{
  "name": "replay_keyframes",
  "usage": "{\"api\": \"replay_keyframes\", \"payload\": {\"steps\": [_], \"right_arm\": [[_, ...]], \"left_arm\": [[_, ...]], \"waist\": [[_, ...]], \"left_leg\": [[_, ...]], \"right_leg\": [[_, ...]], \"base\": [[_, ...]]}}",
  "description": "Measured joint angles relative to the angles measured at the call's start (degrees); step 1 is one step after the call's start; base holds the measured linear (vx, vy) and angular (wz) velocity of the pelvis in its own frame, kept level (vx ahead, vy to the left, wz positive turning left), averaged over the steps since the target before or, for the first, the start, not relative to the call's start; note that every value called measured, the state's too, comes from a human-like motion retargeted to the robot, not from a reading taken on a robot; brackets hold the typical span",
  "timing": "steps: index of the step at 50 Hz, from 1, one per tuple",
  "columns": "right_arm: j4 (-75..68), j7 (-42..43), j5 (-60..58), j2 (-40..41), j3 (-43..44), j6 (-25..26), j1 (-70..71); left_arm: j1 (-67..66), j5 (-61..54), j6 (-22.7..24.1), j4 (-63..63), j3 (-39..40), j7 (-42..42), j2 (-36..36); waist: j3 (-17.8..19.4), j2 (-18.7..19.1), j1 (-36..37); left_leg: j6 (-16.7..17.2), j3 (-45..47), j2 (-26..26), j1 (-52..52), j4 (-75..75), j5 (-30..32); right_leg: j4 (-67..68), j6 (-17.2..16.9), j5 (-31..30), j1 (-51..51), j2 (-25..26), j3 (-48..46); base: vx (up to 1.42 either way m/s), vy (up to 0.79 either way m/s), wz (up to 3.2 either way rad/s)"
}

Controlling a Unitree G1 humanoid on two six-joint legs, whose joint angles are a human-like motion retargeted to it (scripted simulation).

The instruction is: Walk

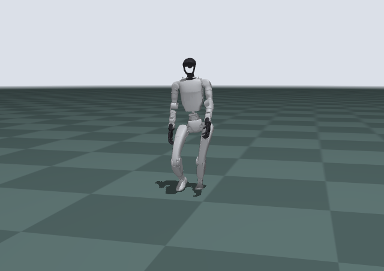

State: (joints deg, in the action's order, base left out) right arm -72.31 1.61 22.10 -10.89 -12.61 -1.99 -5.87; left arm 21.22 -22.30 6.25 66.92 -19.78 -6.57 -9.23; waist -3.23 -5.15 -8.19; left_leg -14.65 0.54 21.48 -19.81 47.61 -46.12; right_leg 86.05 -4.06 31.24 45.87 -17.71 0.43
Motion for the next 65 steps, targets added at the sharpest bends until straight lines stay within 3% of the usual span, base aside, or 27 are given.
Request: {"api": "replay_keyframes", "payload": {"steps": [5,9,12,15,17,20,22,28,35,40,43,46,48,50,54,58,62,65], "right_arm": [[1.2,-0.6,-0.5,-0.4,0.9,0.9,-2.1],[1.7,-0.8,0.6,-0.5,0.9,0.4,-3.1],[1.8,0.0,2.1,-0.6,0.3,-0.4,-2.5],[2.0,1.1,3.3,-0.6,-0.7,-1.0,-0.4],[2.8,2.0,3.6,-1.1,-1.4,-1.2,2.0],[4.7,3.6,3.1,-2.2,-2.4,-1.7,6.4],[6.0,4.6,2.7,-3.1,-2.9,-2.1,9.8],[10.7,7.3,2.3,-5.8,-3.3,-4.1,19.6],[16.0,8.7,2.9,-6.6,-2.1,-5.9,25.1],[16.0,8.4,1.9,-5.0,-2.0,-5.8,22.4],[12.8,6.6,1.3,-3.5,-2.5,-4.7,18.8],[8.3,3.7,1.2,-1.4,-3.1,-3.3,14.8],[5.2,1.8,1.0,-0.2,-3.3,-2.3,12.5],[2.6,0.5,0.4,0.4,-3.2,-1.5,10.2],[0.4,-0.6,-0.9,0.2,-2.5,-0.6,5.4],[0.2,-1.1,-1.8,-0.3,-1.4,0.3,1.5],[0.6,-1.4,-1.9,-0.7,-0.5,1.0,-0.8],[0.8,-1.6,-1.3,-0.7,-0.5,0.8,-2.0]], "left_arm": [[6.5,2.0,1.7,-3.4,-1.0,0.1,-0.6],[6.9,2.2,2.5,-4.9,-1.7,0.4,0.4],[4.3,1.4,2.7,-4.6,-2.1,1.2,1.9],[0.5,0.6,2.3,-2.6,-2.8,2.2,3.1],[-2.0,1.0,1.4,-0.9,-3.3,2.8,3.5],[-5.9,2.2,0.0,1.7,-3.9,3.6,4.1],[-8.5,2.7,-0.5,3.4,-3.9,3.8,4.1],[-17.4,2.8,-0.5,6.6,-1.8,5.0,3.0],[-25.5,1.4,-0.3,7.9,1.8,6.4,2.3],[-26.0,1.9,-0.7,9.1,2.2,5.7,2.3],[-24.0,1.5,-1.3,9.7,1.5,5.1,2.6],[-20.3,0.4,-1.6,9.2,0.7,4.7,2.6],[-16.9,0.2,-1.5,8.0,-0.1,4.3,2.3],[-12.9,0.4,-1.4,6.6,-1.0,3.8,1.9],[-4.6,0.8,-0.8,3.9,-1.6,2.3,1.3],[2.6,1.1,0.2,0.7,-1.8,1.2,0.7],[7.5,2.4,1.9,-2.5,-2.5,1.3,0.0],[8.3,2.8,2.8,-4.0,-3.0,1.2,0.4]], "waist": [[-1.9,2.8,0.5],[-3.2,3.8,1.4],[-2.5,5.9,2.5],[-1.1,12.5,5.7],[-0.4,15.5,7.6],[0.2,16.5,9.6],[0.5,15.8,10.9],[2.0,12.3,13.2],[0.3,6.8,12.1],[0.5,4.6,11.6],[0.7,1.4,10.0],[1.0,-1.9,7.9],[1.1,-3.1,6.3],[0.9,-3.5,4.5],[0.8,-2.5,1.0],[0.8,-0.5,-1.0],[-0.7,2.1,-0.3],[-2.0,3.6,0.9]], "left_leg": [[0.8,-1.6,-4.0,3.5,-4.3,-0.8],[1.7,-2.5,-6.0,4.7,0.0,-3.2],[3.6,-2.6,-9.8,5.0,9.9,-3.9],[7.8,-2.3,-21.0,4.0,27.3,-3.6],[10.1,-2.1,-27.4,1.9,37.3,1.7],[9.7,-1.6,-32.6,-5.0,48.2,7.8],[7.9,-1.0,-33.7,-10.0,51.2,7.1],[4.6,1.7,-29.9,-21.5,41.0,1.1],[6.3,1.7,-16.5,-26.9,10.8,1.6],[4.8,2.9,-12.6,-23.9,13.5,4.0],[2.5,4.8,-8.3,-20.7,15.9,4.1],[0.2,6.0,-3.3,-16.3,14.1,2.8],[-0.3,5.6,-1.4,-13.7,12.2,1.8],[-0.3,4.7,-0.1,-10.9,9.7,1.2],[-0.3,2.6,1.1,-4.3,3.9,0.5],[0.2,0.5,-0.1,1.8,-1.6,0.0],[1.1,-1.0,-3.7,5.1,-5.1,-0.6],[2.1,-1.8,-6.2,5.6,-1.4,-2.6]], "right_leg": [[-24.2,-3.7,0.3,5.1,8.8,1.1],[-27.3,-3.7,-1.6,4.6,12.6,1.7],[-22.6,-1.7,-2.9,1.9,15.8,-0.3],[-21.3,2.2,-2.7,-2.7,24.1,-6.1],[-22.3,4.8,-1.1,-5.8,28.4,-8.4],[-24.2,7.2,1.6,-9.7,30.9,-9.0],[-25.9,7.5,3.3,-12.6,31.3,-8.2],[-30.6,5.9,8.2,-22.5,29.4,-5.0],[-33.1,3.8,12.2,-28.3,22.1,-2.9],[-26.4,2.7,14.4,-32.7,19.3,-0.9],[-17.0,-0.8,10.7,-33.8,14.7,0.2],[-4.2,-5.5,-2.3,-30.7,9.4,1.3],[4.0,-6.5,-9.7,-26.0,6.5,1.7],[10.0,-5.0,-10.9,-20.4,3.4,1.7],[10.6,-1.2,-3.8,-9.3,-0.7,1.4],[-2.3,-1.0,0.7,-0.7,0.6,0.6],[-22.8,-4.2,0.4,3.4,8.3,1.9],[-28.4,-4.5,-1.6,3.0,12.5,2.3]], "base": [[0.00,-0.01,-0.13],[0.00,-0.02,-0.05],[-0.01,-0.06,-0.22],[0.04,-0.06,-0.77],[0.03,-0.06,-0.51],[-0.02,-0.06,0.00],[-0.01,-0.03,0.06],[0.00,0.00,0.00],[0.00,0.02,0.10],[0.00,0.01,0.04],[0.03,0.05,0.33],[-0.02,0.05,0.33],[-0.04,0.02,0.25],[-0.03,0.03,0.27],[0.00,0.05,0.23],[0.00,0.01,0.05],[0.00,0.00,-0.05],[0.00,0.00,0.00]]}}
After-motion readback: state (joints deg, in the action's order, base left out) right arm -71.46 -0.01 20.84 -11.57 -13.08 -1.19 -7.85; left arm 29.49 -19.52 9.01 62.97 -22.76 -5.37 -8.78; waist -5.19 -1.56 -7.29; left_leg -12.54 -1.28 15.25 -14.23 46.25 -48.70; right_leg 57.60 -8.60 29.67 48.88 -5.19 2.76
